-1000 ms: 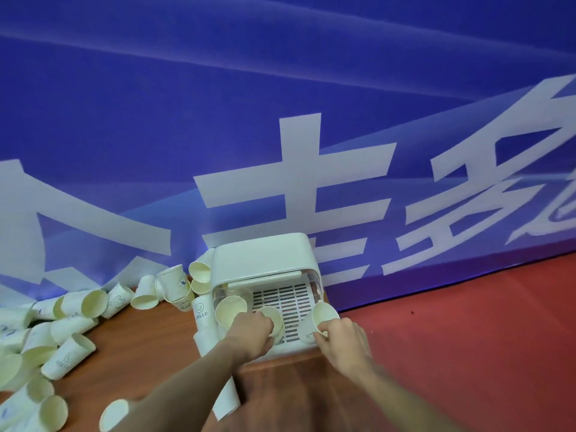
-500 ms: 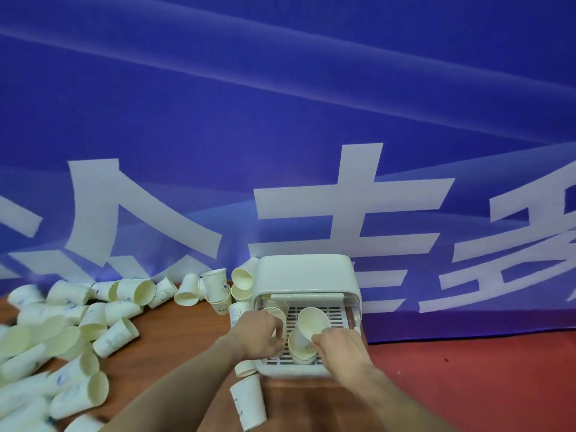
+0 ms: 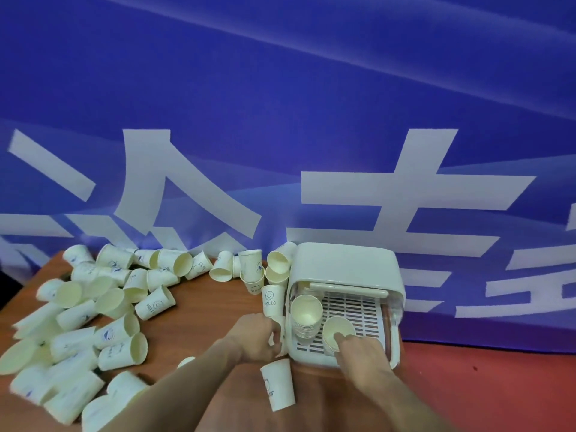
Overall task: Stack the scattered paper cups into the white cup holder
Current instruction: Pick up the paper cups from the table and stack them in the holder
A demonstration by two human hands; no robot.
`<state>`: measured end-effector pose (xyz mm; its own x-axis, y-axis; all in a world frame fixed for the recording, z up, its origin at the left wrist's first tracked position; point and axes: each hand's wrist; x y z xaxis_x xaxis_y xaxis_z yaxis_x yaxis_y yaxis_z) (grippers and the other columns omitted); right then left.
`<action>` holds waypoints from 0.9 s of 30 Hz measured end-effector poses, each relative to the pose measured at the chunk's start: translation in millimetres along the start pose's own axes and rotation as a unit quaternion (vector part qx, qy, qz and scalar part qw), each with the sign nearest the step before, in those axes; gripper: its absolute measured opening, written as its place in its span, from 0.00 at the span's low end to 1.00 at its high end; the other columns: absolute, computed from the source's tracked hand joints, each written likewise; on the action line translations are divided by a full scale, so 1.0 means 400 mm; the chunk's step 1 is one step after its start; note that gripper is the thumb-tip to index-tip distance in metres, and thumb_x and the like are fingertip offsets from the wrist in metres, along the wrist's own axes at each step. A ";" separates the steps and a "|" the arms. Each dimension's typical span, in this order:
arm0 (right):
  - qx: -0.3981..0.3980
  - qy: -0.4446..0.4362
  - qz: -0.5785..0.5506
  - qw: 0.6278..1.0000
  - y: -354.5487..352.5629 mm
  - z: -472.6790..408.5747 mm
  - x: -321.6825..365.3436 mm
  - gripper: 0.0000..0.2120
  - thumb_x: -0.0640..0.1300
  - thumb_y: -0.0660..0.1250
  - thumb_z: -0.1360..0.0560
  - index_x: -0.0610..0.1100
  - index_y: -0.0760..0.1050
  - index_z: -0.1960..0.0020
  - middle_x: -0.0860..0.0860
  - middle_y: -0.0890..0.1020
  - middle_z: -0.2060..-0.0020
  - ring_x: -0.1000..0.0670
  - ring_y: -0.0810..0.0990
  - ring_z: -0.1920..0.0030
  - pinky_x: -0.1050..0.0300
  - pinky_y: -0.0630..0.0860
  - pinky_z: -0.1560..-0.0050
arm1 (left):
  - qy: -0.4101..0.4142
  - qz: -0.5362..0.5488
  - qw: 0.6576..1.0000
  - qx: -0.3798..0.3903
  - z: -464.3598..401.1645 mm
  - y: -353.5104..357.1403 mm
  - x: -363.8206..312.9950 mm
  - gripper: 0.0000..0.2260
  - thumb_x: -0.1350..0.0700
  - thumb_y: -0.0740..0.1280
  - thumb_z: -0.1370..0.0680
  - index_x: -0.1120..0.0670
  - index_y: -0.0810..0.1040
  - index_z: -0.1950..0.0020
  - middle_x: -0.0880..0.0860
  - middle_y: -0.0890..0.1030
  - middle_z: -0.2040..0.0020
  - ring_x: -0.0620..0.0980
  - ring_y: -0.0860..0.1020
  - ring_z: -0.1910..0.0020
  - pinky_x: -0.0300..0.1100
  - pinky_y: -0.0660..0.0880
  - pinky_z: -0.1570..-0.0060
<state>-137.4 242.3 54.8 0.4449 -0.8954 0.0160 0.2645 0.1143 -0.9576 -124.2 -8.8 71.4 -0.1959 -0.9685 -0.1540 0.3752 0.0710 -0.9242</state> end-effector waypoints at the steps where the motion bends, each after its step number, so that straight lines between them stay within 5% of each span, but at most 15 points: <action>1: -0.003 -0.004 -0.004 1.000 -0.011 0.002 0.010 0.12 0.49 0.60 0.24 0.47 0.74 0.44 0.46 0.84 0.59 0.42 0.83 0.60 0.53 0.69 0.65 | -0.007 0.002 1.000 0.006 0.006 -0.002 0.014 0.11 0.45 0.63 0.26 0.48 0.80 0.50 0.49 0.84 0.53 0.52 0.80 0.52 0.43 0.73 0.54; 3: -0.025 -0.017 0.020 0.999 -0.022 -0.003 0.030 0.13 0.54 0.60 0.26 0.47 0.76 0.50 0.47 0.82 0.67 0.42 0.82 0.67 0.53 0.66 0.70 | -0.019 -0.003 1.000 0.016 0.021 -0.013 0.038 0.11 0.46 0.63 0.26 0.50 0.80 0.51 0.50 0.83 0.53 0.53 0.79 0.52 0.43 0.72 0.56; 8: -0.079 -0.105 -0.001 0.991 -0.033 -0.033 0.113 0.13 0.49 0.54 0.22 0.45 0.76 0.50 0.44 0.84 0.57 0.38 0.82 0.57 0.51 0.67 0.62 | -0.064 -0.013 0.997 0.043 0.071 -0.022 0.114 0.09 0.47 0.64 0.25 0.50 0.80 0.52 0.51 0.83 0.51 0.53 0.79 0.51 0.41 0.71 0.57; 14: -0.005 -0.149 0.001 0.989 -0.010 -0.069 0.230 0.10 0.47 0.56 0.20 0.44 0.71 0.43 0.43 0.81 0.48 0.38 0.79 0.48 0.50 0.67 0.57 | -0.131 -0.030 0.988 0.077 0.140 0.014 0.214 0.12 0.47 0.61 0.24 0.52 0.80 0.53 0.53 0.83 0.52 0.55 0.81 0.53 0.44 0.75 0.57; 19: 0.048 -0.136 0.015 0.989 0.031 -0.097 0.290 0.14 0.46 0.58 0.19 0.45 0.69 0.35 0.43 0.80 0.45 0.39 0.79 0.45 0.48 0.71 0.48 | -0.141 -0.071 0.983 0.095 0.188 0.068 0.278 0.15 0.46 0.64 0.24 0.53 0.79 0.43 0.54 0.81 0.44 0.57 0.80 0.46 0.45 0.75 0.51; 27: 0.098 -0.077 0.019 0.992 0.088 -0.119 0.337 0.19 0.52 0.63 0.21 0.47 0.67 0.32 0.47 0.79 0.40 0.43 0.78 0.40 0.52 0.71 0.44 | -0.159 0.027 0.983 0.090 0.194 0.138 0.344 0.27 0.36 0.63 0.27 0.48 0.70 0.32 0.52 0.70 0.39 0.54 0.70 0.36 0.49 0.71 0.38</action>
<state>-109.0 105.1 9.8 0.5792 -0.8143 0.0383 0.3985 0.2418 -0.8847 -60.0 -156.8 26.4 0.1120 -0.9920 -0.0580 0.5374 0.1095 -0.8362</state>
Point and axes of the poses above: each hand's wrist, its own z-axis away from the middle knuckle, its own y-axis out of the palm, x = y × z
